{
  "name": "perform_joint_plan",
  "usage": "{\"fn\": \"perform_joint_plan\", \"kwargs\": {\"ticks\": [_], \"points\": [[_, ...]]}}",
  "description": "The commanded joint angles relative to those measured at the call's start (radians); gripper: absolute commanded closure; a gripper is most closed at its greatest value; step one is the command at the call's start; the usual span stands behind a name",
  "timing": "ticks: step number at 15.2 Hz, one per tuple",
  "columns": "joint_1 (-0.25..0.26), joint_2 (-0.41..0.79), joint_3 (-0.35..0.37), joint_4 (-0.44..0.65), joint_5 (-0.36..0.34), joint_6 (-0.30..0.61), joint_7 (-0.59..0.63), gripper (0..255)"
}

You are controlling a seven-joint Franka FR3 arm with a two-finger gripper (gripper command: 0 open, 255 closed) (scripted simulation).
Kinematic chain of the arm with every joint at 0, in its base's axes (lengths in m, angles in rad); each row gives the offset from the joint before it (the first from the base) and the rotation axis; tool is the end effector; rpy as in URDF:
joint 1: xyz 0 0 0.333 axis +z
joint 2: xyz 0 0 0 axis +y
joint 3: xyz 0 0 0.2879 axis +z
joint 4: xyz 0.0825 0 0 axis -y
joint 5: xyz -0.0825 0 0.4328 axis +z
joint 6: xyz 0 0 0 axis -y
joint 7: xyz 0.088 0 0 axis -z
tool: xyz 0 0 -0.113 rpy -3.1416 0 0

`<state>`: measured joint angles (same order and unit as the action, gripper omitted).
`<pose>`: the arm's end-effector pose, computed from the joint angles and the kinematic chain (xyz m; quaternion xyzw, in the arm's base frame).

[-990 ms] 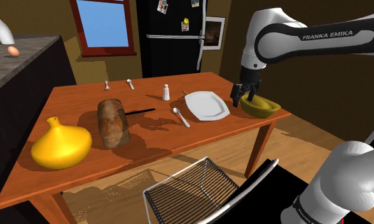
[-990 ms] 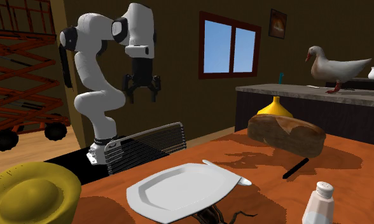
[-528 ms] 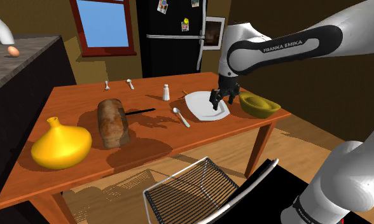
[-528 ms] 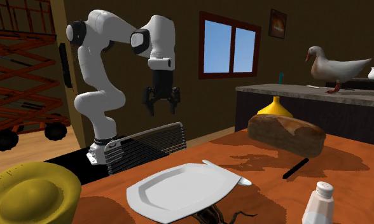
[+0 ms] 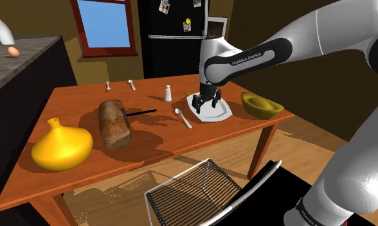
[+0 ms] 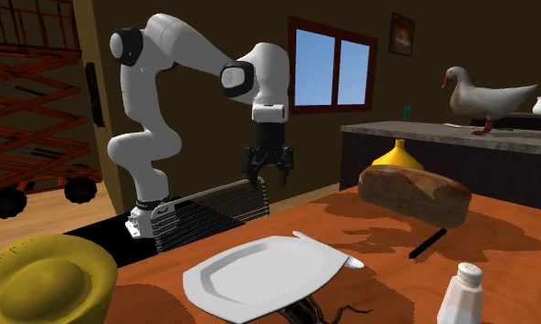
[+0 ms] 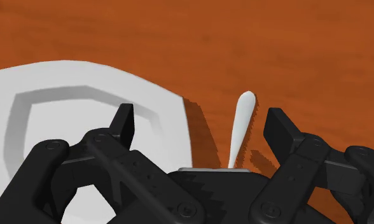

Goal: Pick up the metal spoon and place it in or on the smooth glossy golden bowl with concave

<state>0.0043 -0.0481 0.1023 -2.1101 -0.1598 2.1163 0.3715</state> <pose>0.5810 0.0542 0.3855 0.9928 -0.0924 0.0431 0.0634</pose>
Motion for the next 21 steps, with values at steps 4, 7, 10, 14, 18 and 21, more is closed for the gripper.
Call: {"fn": "perform_joint_plan", "kwargs": {"ticks": [4,7,10,14,18,21], "points": [[0.016,0.196,0.011,0.157,-0.057,0.040,0.080,0],[0.032,0.314,0.009,0.272,-0.090,0.044,0.120,0],[0.051,0.435,0.003,0.402,-0.118,0.036,0.152,0],[0.052,0.472,-0.003,0.411,-0.127,0.064,0.159,0],[0.048,0.505,-0.009,0.399,-0.136,0.110,0.164,0],[0.048,0.505,-0.009,0.399,-0.136,0.110,0.164,0]]}}
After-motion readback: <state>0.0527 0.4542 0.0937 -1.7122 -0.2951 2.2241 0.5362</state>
